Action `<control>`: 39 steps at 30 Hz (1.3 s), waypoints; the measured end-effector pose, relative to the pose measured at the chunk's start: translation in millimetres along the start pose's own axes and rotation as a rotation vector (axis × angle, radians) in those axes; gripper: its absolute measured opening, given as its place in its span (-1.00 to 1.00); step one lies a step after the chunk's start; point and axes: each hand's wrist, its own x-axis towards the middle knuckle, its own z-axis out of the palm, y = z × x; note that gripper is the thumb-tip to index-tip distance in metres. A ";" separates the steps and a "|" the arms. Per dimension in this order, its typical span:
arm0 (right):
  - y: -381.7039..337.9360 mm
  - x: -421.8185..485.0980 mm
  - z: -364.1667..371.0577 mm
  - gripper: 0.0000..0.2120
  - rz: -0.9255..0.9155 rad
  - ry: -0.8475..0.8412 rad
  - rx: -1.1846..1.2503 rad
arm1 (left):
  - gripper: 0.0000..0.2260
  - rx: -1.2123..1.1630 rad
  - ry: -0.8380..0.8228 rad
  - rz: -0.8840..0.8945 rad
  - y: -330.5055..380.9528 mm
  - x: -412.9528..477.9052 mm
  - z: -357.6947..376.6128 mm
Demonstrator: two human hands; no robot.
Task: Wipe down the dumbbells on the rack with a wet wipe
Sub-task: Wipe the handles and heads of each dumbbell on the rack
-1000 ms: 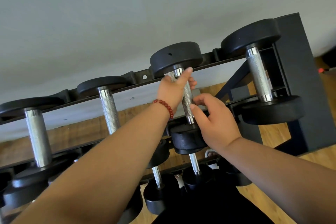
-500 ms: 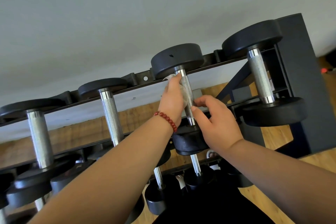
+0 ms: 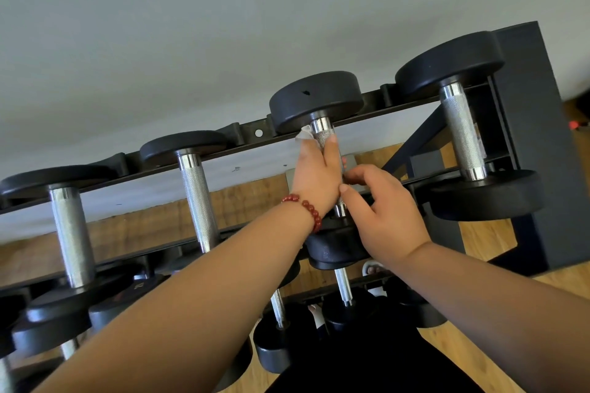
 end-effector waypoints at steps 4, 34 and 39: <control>0.5 0.2 0.4 -0.77 -0.001 -0.002 -0.006 | -0.78 0.102 -0.012 0.041 -9.2 3.5 -11.9; -2.4 -1.3 -0.8 -0.69 0.040 0.001 -0.009 | -0.57 -0.174 0.104 -0.094 -10.5 15.1 -6.1; -3.4 -1.3 -0.6 -0.73 0.048 0.008 -0.001 | -0.85 -0.501 0.082 -0.171 -8.1 19.4 3.9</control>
